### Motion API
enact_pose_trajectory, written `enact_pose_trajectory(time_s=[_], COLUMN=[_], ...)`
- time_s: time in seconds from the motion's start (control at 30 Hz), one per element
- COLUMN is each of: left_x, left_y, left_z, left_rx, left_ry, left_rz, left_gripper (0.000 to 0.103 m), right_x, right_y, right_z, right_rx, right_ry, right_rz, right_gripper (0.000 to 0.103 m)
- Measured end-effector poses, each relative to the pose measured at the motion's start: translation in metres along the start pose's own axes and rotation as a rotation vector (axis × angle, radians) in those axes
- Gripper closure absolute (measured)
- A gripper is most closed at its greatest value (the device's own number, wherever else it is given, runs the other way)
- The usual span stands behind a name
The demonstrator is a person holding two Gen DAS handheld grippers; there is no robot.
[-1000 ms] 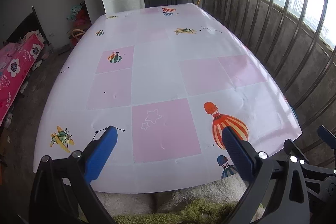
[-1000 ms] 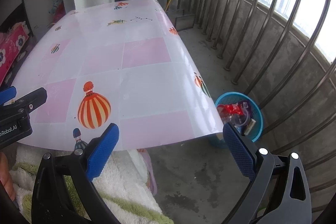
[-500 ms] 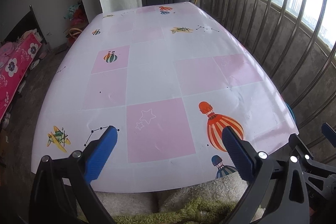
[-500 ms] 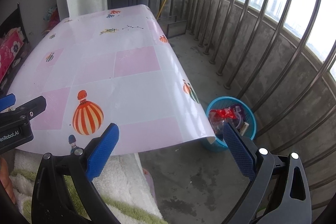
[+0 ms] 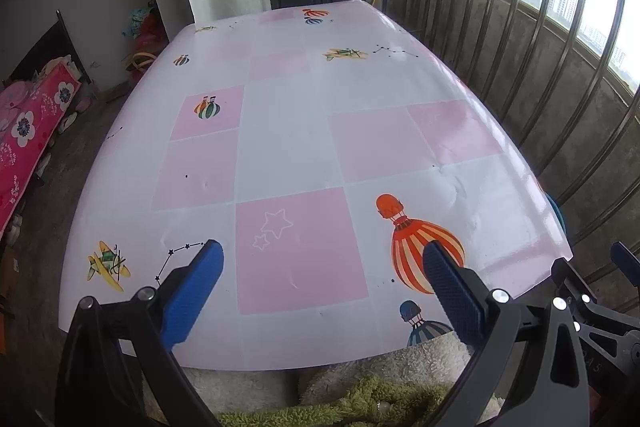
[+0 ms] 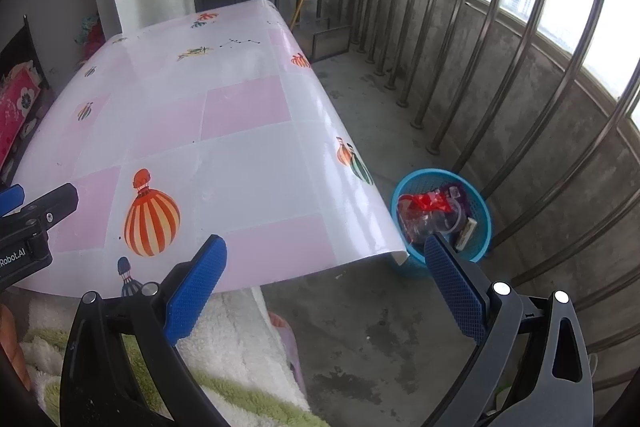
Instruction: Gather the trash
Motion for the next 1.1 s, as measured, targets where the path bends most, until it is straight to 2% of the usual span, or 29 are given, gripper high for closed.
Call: enact_pose_trajectory(time_s=[1.1], left_x=[0.0008], left_y=[0.0022], left_z=[-0.0016], left_rx=[-0.009], left_ry=[-0.001], left_rz=[0.01], left_gripper=[0.005], right_x=[0.0004], right_y=[0.0049], right_z=[-0.0021], right_rx=[0.002], right_ry=[0.013], right_rz=[-0.003], right_gripper=[0.008])
Point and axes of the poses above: each gripper's, at about its wrist camera, not at the fingertips, and y roughly against the way its jaws point, x to its left, z to its top, the point moved 1 cm from there along -y, roughly the way its jaws point, and after that the axes turned 6 degrees about -y, right-handed, at the moved point
